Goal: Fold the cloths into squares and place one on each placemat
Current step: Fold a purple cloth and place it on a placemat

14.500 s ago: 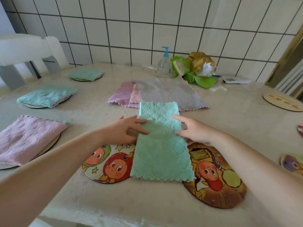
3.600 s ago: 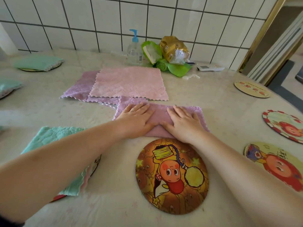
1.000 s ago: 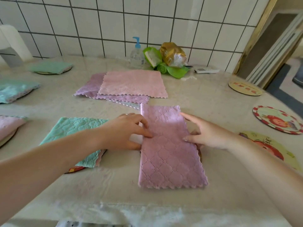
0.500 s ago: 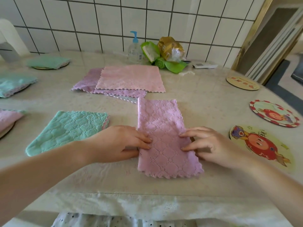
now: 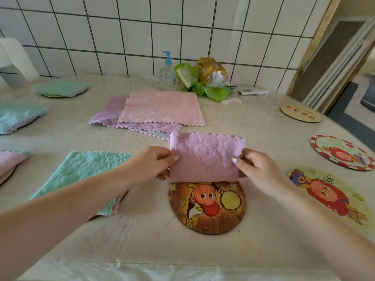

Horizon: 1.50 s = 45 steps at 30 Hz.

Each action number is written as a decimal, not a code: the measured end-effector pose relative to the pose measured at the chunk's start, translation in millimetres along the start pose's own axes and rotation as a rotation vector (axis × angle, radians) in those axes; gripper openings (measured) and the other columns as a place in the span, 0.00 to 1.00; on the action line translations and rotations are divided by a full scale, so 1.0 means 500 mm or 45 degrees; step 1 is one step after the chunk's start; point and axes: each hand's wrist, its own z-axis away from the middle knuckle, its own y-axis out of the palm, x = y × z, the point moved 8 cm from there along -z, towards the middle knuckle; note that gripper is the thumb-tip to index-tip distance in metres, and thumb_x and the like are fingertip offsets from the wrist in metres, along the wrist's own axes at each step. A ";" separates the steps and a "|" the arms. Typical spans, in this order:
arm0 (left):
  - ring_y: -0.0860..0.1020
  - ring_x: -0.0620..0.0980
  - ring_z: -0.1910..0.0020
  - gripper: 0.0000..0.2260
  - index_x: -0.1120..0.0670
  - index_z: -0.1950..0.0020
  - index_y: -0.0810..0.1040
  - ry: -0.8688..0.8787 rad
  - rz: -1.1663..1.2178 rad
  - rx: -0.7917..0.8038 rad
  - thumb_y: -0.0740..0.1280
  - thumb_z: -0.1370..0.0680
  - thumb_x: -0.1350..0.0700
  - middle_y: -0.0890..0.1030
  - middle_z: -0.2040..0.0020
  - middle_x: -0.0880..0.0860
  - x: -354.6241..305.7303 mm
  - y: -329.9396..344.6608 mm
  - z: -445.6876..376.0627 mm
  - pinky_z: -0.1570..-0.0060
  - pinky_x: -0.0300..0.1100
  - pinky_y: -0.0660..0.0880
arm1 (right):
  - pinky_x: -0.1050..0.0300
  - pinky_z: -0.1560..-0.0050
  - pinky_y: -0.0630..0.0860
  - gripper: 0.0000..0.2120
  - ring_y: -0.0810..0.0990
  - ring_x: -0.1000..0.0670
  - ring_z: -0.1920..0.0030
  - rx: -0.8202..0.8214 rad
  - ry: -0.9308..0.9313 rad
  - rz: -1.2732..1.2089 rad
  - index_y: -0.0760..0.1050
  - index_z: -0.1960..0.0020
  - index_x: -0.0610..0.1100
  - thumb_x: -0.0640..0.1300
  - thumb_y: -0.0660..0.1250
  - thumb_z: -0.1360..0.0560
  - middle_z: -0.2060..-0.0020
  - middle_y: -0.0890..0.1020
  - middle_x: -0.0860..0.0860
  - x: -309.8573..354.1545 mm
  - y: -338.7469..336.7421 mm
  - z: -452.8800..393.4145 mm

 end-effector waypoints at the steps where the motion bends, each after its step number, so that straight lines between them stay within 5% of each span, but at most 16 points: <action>1: 0.80 0.40 0.69 0.12 0.59 0.57 0.78 -0.042 0.043 -0.003 0.62 0.21 0.52 0.80 0.63 0.52 0.001 -0.001 -0.010 0.62 0.35 0.79 | 0.52 0.57 0.81 0.10 0.83 0.52 0.64 -0.002 0.059 -0.032 0.75 0.62 0.48 0.48 0.63 0.23 0.66 0.82 0.50 -0.002 0.001 -0.014; 7: 0.83 0.53 0.57 0.13 0.57 0.49 0.80 -0.148 0.196 -0.034 0.60 0.20 0.51 0.84 0.53 0.56 0.003 -0.013 -0.062 0.56 0.43 0.81 | 0.53 0.69 0.73 0.14 0.74 0.46 0.72 -0.022 0.272 0.054 0.67 0.64 0.40 0.46 0.60 0.22 0.73 0.71 0.49 -0.014 0.017 -0.092; 15: 0.78 0.43 0.68 0.22 0.51 0.29 0.66 -0.113 0.038 -0.034 0.65 0.22 0.52 0.82 0.59 0.51 0.000 -0.019 -0.107 0.70 0.33 0.75 | 0.56 0.70 0.57 0.15 0.63 0.50 0.72 0.104 0.406 0.204 0.63 0.66 0.44 0.46 0.60 0.22 0.73 0.66 0.49 -0.054 0.050 -0.163; 17: 0.76 0.41 0.71 0.21 0.50 0.30 0.68 -0.082 -0.009 -0.018 0.65 0.22 0.53 0.81 0.59 0.52 0.002 -0.016 -0.113 0.69 0.35 0.75 | 0.56 0.71 0.56 0.16 0.63 0.51 0.72 0.121 0.407 0.226 0.63 0.67 0.45 0.46 0.60 0.22 0.73 0.66 0.50 -0.054 0.056 -0.169; 21: 0.80 0.48 0.56 0.16 0.50 0.36 0.76 -0.054 -0.082 -0.032 0.67 0.24 0.55 0.82 0.49 0.55 0.014 -0.018 -0.123 0.51 0.47 0.78 | 0.56 0.71 0.56 0.16 0.62 0.51 0.71 0.143 0.403 0.242 0.62 0.67 0.45 0.45 0.59 0.22 0.73 0.65 0.50 -0.052 0.060 -0.178; 25: 0.77 0.42 0.56 0.15 0.51 0.37 0.77 0.019 -0.196 -0.034 0.68 0.24 0.56 0.80 0.46 0.49 0.013 -0.018 -0.128 0.55 0.35 0.72 | 0.56 0.72 0.56 0.18 0.63 0.51 0.72 0.145 0.406 0.296 0.60 0.69 0.46 0.46 0.60 0.22 0.73 0.65 0.50 -0.052 0.064 -0.185; 28: 0.75 0.43 0.53 0.15 0.51 0.37 0.77 0.050 -0.348 -0.022 0.67 0.24 0.54 0.78 0.47 0.49 0.008 -0.017 -0.131 0.50 0.35 0.69 | 0.56 0.72 0.60 0.16 0.68 0.49 0.70 0.157 0.419 0.391 0.64 0.67 0.45 0.48 0.61 0.23 0.72 0.70 0.49 -0.055 0.058 -0.187; 31: 0.76 0.46 0.53 0.13 0.53 0.39 0.78 0.195 -0.460 -0.167 0.65 0.23 0.53 0.79 0.44 0.54 -0.020 -0.043 -0.139 0.50 0.38 0.71 | 0.55 0.58 0.74 0.11 0.79 0.47 0.58 0.080 0.377 0.544 0.74 0.47 0.45 0.50 0.63 0.25 0.55 0.82 0.49 -0.039 0.021 -0.187; 33: 0.75 0.50 0.45 0.14 0.53 0.38 0.77 0.298 -0.545 -0.275 0.62 0.22 0.53 0.77 0.41 0.54 -0.054 -0.055 -0.141 0.44 0.41 0.70 | 0.53 0.44 0.73 0.20 0.77 0.46 0.43 0.024 0.276 0.634 0.69 0.34 0.46 0.53 0.61 0.24 0.40 0.77 0.49 -0.014 0.007 -0.190; 36: 0.68 0.52 0.34 0.15 0.57 0.35 0.73 0.387 -0.769 -0.203 0.57 0.20 0.56 0.73 0.35 0.54 -0.100 -0.011 -0.148 0.34 0.48 0.63 | 0.49 0.31 0.63 0.24 0.65 0.46 0.29 0.149 0.123 0.651 0.64 0.29 0.45 0.53 0.57 0.22 0.28 0.64 0.47 0.027 0.056 -0.200; 40: 0.63 0.53 0.29 0.17 0.57 0.33 0.66 0.269 -1.116 -0.004 0.52 0.20 0.54 0.68 0.31 0.54 -0.066 0.069 -0.163 0.28 0.57 0.55 | 0.35 0.27 0.45 0.23 0.49 0.48 0.24 0.388 0.126 0.749 0.57 0.26 0.51 0.54 0.51 0.20 0.24 0.51 0.52 0.030 0.152 -0.190; 45: 0.43 0.52 0.24 0.27 0.56 0.23 0.46 0.071 -1.151 0.107 0.44 0.19 0.45 0.46 0.22 0.53 0.006 0.084 -0.147 0.26 0.57 0.43 | 0.35 0.29 0.40 0.28 0.41 0.52 0.24 0.423 0.150 0.822 0.45 0.24 0.51 0.58 0.46 0.21 0.23 0.44 0.53 -0.003 0.170 -0.172</action>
